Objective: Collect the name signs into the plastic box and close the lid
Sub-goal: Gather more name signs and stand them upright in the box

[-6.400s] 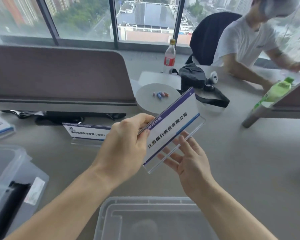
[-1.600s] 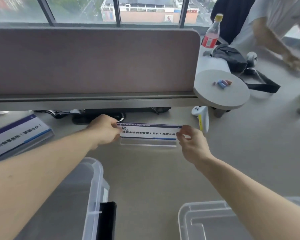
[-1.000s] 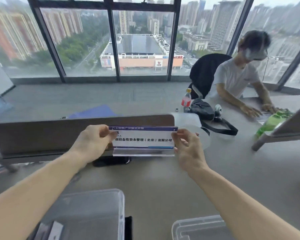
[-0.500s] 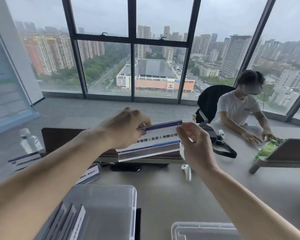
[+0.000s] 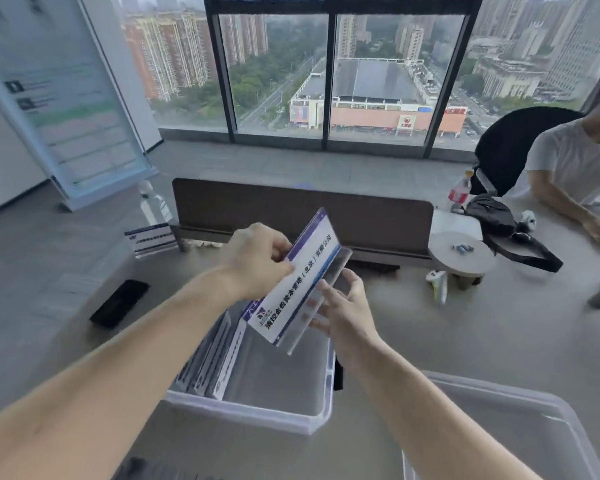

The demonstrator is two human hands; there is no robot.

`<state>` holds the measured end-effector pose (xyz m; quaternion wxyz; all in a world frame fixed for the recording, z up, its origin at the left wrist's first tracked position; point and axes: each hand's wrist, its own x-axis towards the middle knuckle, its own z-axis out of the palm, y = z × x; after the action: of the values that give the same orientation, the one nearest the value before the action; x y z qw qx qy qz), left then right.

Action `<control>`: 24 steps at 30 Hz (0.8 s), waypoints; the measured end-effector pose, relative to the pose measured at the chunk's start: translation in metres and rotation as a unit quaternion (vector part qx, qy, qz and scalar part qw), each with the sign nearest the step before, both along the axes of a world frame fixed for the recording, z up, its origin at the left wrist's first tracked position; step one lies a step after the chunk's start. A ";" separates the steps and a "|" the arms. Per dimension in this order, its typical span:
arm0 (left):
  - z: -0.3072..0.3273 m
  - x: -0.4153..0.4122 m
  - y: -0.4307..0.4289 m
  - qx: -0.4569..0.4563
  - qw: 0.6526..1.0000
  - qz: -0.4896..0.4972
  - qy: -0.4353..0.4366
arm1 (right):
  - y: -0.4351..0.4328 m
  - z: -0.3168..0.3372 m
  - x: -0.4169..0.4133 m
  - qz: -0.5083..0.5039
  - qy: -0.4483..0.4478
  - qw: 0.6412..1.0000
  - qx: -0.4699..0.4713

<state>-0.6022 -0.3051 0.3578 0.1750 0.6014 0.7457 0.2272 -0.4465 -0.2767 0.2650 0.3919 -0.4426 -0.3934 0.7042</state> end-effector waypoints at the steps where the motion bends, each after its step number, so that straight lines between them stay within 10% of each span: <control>1: -0.011 -0.007 -0.002 -0.011 1.000 0.010 -0.002 | -0.002 -0.011 -0.009 0.008 -0.013 1.000 -0.001; 24: -0.296 -0.094 -0.009 -0.151 0.985 0.063 -0.061 | 0.011 -0.227 -0.149 0.121 -0.254 0.933 -0.223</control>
<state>-0.6961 -0.3143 0.0613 0.2944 0.5047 0.7959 0.1584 -0.5959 -0.2652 0.0377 0.0815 -0.6316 -0.3637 0.6798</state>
